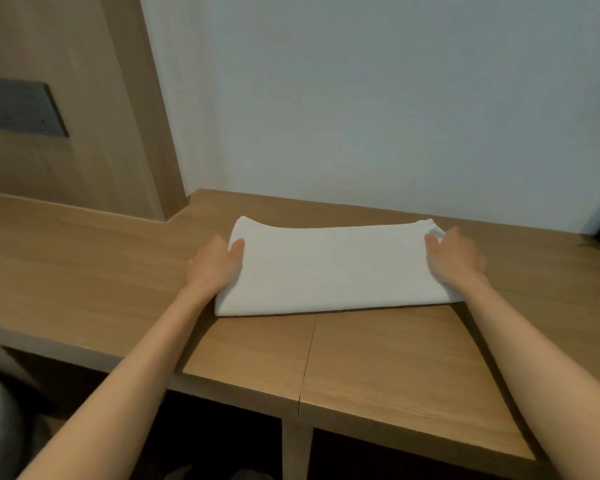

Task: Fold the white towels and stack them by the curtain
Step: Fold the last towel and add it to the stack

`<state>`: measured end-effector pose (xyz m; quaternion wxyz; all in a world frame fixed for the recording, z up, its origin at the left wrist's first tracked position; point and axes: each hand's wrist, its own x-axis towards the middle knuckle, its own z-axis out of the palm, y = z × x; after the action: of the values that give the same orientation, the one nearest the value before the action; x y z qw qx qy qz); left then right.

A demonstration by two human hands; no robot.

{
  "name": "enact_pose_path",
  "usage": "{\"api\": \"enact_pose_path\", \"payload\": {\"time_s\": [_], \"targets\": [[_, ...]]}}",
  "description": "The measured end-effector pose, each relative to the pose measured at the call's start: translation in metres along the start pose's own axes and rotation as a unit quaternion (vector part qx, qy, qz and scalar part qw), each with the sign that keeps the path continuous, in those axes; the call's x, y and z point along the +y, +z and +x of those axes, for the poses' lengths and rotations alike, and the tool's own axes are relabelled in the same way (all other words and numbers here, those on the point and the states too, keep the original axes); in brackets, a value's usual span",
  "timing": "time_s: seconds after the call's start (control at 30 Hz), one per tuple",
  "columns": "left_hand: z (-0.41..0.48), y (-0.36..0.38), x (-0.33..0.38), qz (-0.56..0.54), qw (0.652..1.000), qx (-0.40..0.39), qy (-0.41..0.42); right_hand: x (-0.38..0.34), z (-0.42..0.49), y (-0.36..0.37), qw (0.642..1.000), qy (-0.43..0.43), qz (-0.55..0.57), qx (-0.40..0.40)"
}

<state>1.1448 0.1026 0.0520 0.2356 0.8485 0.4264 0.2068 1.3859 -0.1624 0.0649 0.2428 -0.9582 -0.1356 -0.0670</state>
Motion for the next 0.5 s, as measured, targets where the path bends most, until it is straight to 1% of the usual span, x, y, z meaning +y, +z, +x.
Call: {"api": "enact_pose_path", "payload": {"time_s": [0.1,0.23,0.4,0.5], "targets": [[0.017,0.000,-0.005,-0.094,0.995,0.021,-0.001,-0.016,0.005,0.006,0.998,0.004,0.043,0.034],[0.047,-0.006,-0.016,-0.155,0.987,0.045,0.019,-0.047,0.018,0.014,0.993,-0.027,0.099,0.054],[0.082,-0.016,-0.030,-0.176,0.981,0.073,0.034,-0.087,0.034,0.028,0.983,-0.076,0.154,0.069],[0.096,-0.027,-0.038,-0.188,0.978,0.085,0.035,-0.108,0.041,0.035,0.975,-0.092,0.185,0.085]]}}
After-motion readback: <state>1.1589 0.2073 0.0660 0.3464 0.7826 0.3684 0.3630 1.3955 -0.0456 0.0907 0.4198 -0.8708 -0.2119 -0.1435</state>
